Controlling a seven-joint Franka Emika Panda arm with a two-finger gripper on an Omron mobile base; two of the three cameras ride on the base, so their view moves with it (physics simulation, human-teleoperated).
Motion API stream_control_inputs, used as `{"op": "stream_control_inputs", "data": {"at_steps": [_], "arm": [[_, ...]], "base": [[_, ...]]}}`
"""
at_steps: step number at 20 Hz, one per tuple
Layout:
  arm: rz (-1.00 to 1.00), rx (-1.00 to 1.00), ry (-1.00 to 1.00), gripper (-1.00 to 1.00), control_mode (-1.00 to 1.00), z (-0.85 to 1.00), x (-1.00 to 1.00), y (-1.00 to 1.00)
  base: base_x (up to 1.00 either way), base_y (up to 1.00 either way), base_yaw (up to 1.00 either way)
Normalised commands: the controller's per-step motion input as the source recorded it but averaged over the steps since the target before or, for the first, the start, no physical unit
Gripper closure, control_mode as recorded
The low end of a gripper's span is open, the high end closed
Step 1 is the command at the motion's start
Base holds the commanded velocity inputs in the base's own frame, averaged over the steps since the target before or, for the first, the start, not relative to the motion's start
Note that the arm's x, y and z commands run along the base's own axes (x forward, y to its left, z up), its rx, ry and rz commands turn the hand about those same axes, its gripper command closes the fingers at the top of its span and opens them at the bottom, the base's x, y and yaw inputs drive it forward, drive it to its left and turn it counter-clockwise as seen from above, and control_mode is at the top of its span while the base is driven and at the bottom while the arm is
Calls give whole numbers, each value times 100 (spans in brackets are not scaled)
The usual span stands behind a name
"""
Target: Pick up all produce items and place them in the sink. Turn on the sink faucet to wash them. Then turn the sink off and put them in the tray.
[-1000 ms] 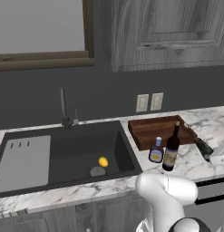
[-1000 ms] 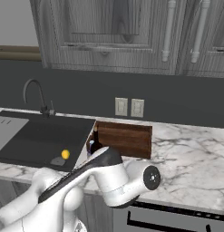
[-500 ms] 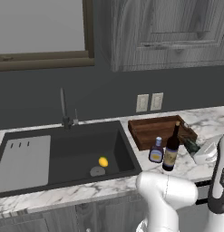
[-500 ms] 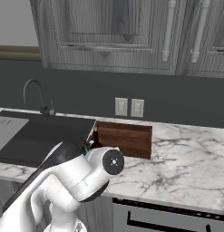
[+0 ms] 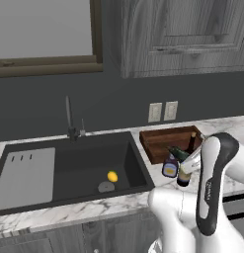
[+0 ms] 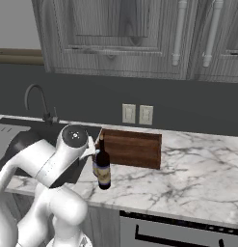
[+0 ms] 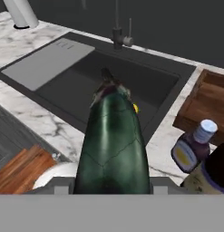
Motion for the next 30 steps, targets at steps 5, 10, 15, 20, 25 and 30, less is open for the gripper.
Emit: {"op": "stream_control_inputs", "data": {"at_steps": [5, 10, 15, 20, 25, 30], "arm": [[0, -12, 5, 100, -100, 3, 7, 99], [0, -7, 1, 100, -100, -2, 9, 86], [0, -2, 0, 100, -100, -10, 32, 42], [0, -3, 2, 100, -100, -13, 65, 43], [0, -6, 3, 100, -100, -32, 69, 34], [0, -3, 7, 100, -100, -44, 69, 17]], "base": [[0, 0, 0], [0, 0, 0], [0, 0, 0], [0, 0, 0], [0, 0, 0], [0, 0, 0]]}}
